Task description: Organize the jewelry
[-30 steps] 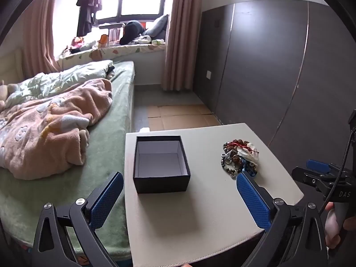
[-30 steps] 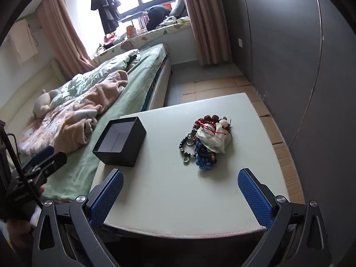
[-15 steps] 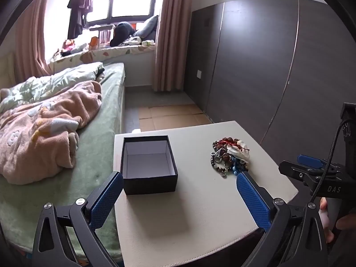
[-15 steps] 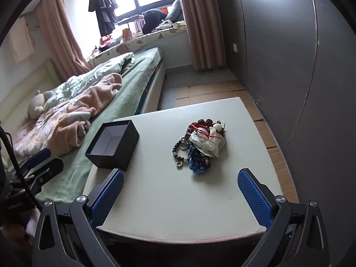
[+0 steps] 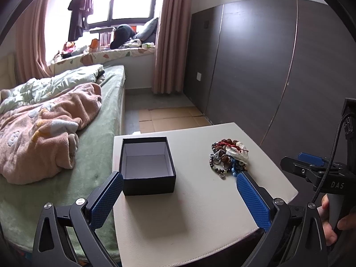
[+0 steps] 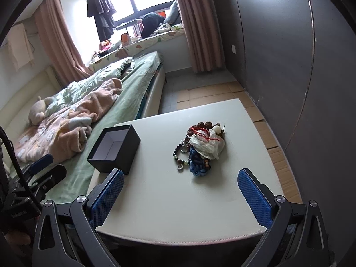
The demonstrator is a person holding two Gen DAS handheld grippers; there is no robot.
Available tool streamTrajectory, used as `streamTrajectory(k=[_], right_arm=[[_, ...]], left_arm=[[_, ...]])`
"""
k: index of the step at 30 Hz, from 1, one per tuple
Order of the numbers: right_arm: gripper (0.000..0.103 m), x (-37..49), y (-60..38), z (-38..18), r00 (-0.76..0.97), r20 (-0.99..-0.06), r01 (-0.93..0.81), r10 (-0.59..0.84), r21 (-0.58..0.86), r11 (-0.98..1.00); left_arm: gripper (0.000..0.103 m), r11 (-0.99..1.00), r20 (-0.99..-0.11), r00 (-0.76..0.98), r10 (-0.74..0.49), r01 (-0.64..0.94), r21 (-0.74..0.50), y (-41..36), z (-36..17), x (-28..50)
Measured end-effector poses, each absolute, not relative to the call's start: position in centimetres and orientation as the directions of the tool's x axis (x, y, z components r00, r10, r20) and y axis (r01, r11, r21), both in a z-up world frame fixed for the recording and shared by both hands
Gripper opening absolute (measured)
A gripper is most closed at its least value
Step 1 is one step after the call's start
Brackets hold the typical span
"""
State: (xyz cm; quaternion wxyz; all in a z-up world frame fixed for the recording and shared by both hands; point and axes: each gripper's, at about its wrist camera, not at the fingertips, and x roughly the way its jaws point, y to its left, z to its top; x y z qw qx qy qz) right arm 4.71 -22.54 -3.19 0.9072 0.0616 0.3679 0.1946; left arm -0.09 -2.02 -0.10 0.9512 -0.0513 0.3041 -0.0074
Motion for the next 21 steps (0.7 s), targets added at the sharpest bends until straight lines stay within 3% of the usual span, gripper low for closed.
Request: streamTrajectory(k=[21], right_arm=[[0.103,4.41,-21.99,-2.76,0.653,-0.655,-0.327,0.380,0.208,0.922]], left_arm=[[0.102,0.995,-0.568,0.822,-0.032,-0.030,-0.100,-1.68,-0.17,-0.20]])
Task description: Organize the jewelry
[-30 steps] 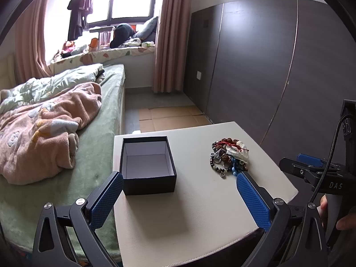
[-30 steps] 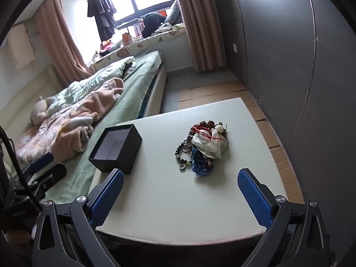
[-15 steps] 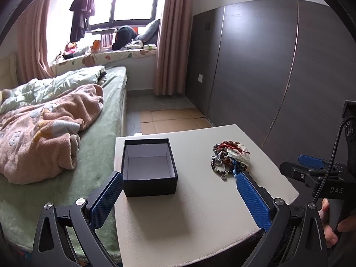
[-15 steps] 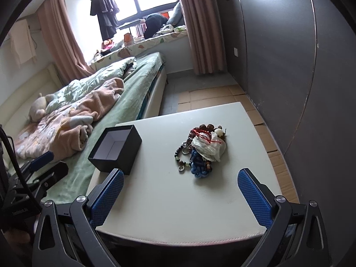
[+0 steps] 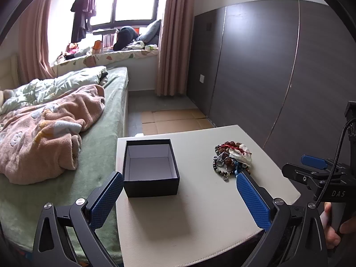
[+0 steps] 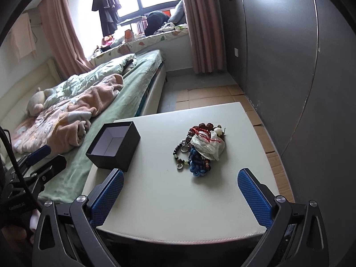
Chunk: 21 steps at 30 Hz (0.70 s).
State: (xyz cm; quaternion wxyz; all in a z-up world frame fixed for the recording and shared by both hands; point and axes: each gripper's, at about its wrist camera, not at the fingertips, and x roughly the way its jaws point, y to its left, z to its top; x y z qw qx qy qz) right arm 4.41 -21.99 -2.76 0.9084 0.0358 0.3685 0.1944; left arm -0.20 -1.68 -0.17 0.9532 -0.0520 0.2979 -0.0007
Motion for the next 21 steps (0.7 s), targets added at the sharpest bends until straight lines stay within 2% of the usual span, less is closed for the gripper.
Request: streamTrajectory(k=[21], right_arm=[[0.103,4.21,-21.91,-2.77,0.654,-0.656,-0.330,0.378,0.203,0.922]], left_arm=[[0.102,0.995,-0.572,0.820,-0.039,-0.024,-0.102,-1.78,-0.18,-0.34]])
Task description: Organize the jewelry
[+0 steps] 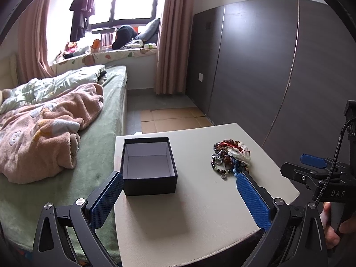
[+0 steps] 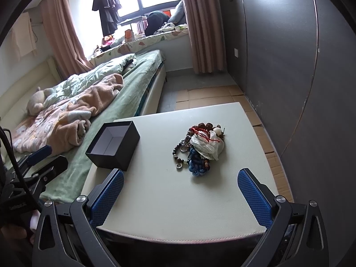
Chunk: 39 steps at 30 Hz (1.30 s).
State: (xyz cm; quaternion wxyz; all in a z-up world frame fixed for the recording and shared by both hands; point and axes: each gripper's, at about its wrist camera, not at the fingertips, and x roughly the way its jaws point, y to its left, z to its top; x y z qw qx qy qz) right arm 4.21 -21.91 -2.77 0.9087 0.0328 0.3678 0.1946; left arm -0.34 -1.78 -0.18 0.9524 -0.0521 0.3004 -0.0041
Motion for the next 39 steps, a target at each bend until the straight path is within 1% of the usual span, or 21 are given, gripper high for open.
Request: streamTrajectory(k=[13,18,23,29,31,35,37,39], right_arm=[[0.103,4.4,-22.0,-2.9,0.644,-0.662,-0.324,0.384,0.219,0.920],[0.103,5.2,-22.3,-3.0,0.632,-0.671,-0.308,0.388,0.242,0.920],[0.103,6.5,-23.5,-2.9,0.637,-0.682,-0.238,0.359,0.269,0.933],[0.103,8.8,-25.9,-3.3,0.628,-0.687,-0.145,0.366,0.359,0.922],[0.102,9.5,-26.4,-3.4,0.626,-0.689,-0.122,0.366,0.376,0.918],[0.094,11.0,-27.3,-4.2,0.602,-0.710,-0.073,0.366,0.407,0.911],[0.090,11.8,-28.0,-4.8,0.589,-0.726,-0.034,0.355,0.417,0.908],[0.089,12.4,-28.5,-5.1,0.585,-0.737,-0.007,0.338,0.413,0.911]], left_arm=[[0.102,0.994,-0.575,0.817,-0.047,-0.021,-0.110,-1.9,0.1,0.1],[0.102,0.989,-0.574,0.817,-0.061,-0.027,-0.144,-2.0,0.3,1.2],[0.102,0.986,-0.584,0.808,-0.085,-0.017,-0.168,-3.0,0.0,2.6],[0.101,0.982,-0.592,0.797,-0.116,0.003,-0.188,-4.3,-0.7,4.5],[0.094,0.982,-0.613,0.778,-0.139,0.028,-0.187,-5.0,-1.3,5.5],[0.085,0.979,-0.654,0.737,-0.171,0.055,-0.194,-6.0,-2.8,7.2],[0.076,0.981,-0.684,0.709,-0.173,0.060,-0.185,-6.5,-3.7,8.1],[0.074,0.978,-0.704,0.683,-0.193,0.077,-0.193,-6.9,-4.4,8.8]])
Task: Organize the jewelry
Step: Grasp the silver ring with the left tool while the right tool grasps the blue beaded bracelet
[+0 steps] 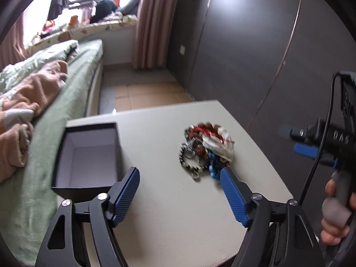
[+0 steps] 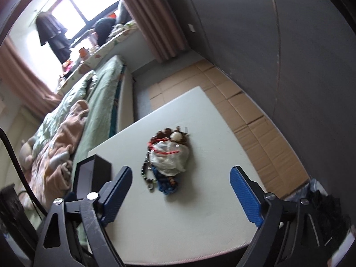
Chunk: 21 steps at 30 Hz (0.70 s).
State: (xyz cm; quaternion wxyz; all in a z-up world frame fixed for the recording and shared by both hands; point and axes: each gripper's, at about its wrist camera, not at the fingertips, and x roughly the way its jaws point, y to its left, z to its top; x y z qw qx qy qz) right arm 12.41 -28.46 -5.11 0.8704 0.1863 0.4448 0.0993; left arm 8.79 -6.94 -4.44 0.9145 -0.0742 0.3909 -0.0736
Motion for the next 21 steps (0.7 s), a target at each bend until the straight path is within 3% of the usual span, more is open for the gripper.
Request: streamTrajectory(k=[3,13,21], right_arm=[[0.089,13.1,-28.8,-5.3,0.582,-0.742,0.008,0.334,0.416,0.909],[0.084,15.3,-28.9,-6.9,0.540,-0.759,0.042,0.363,0.455,0.889],[0.084,16.2,-28.5,-7.2,0.520,-0.763,0.056,0.383,0.478,0.877]], left_arm=[[0.071,0.975,-0.730,0.651,-0.210,0.088,-0.202,-7.6,-5.6,9.7],[0.048,0.956,-0.791,0.541,-0.288,0.107,-0.275,-9.2,-9.4,12.4],[0.037,0.963,-0.818,0.510,-0.266,0.104,-0.248,-10.4,-11.4,13.7]])
